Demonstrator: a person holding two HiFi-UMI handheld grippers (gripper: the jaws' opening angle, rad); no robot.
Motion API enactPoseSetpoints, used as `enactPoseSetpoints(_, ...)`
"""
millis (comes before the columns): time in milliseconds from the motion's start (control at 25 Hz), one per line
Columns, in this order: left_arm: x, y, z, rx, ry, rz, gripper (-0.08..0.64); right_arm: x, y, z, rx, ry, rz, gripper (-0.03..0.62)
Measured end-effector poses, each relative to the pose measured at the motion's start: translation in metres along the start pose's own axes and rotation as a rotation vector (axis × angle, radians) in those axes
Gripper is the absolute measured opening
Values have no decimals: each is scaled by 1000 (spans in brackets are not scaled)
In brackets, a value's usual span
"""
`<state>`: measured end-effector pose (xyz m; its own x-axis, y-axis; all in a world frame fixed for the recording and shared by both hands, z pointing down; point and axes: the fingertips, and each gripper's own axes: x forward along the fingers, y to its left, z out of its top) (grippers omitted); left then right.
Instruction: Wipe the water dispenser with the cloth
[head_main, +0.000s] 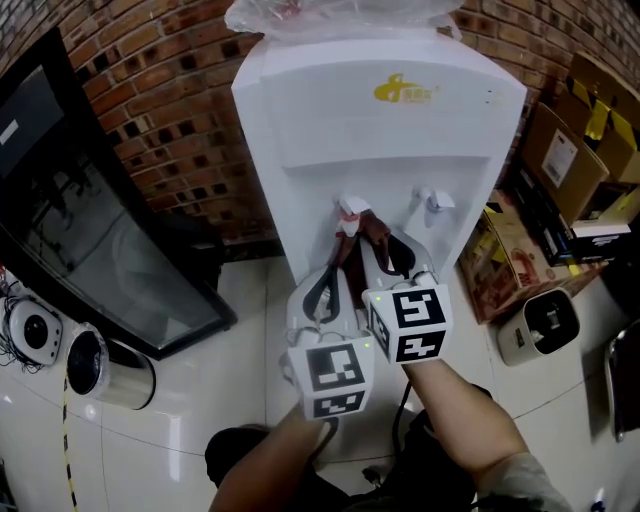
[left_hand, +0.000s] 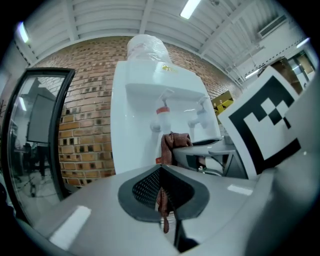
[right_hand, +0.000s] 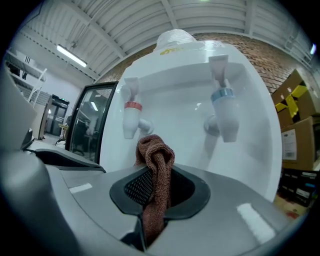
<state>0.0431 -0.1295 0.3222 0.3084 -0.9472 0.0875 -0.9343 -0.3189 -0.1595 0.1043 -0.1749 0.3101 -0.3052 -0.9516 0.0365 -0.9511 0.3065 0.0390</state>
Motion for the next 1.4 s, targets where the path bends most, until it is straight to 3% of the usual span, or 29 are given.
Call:
enactPoseSetpoints(760,18,-78,17,-14,-48,-160,0,-52,-101,6,23,59,-222,72)
enactPoseSetpoints(1040,21,-100,21,-27,-58,-193,0,-80,-127,23,13,19,-268,71)
enactPoseSetpoints(1400,17,-143,25,-66,-58,-260,0,-91,-158,9,3,59,-310,71)
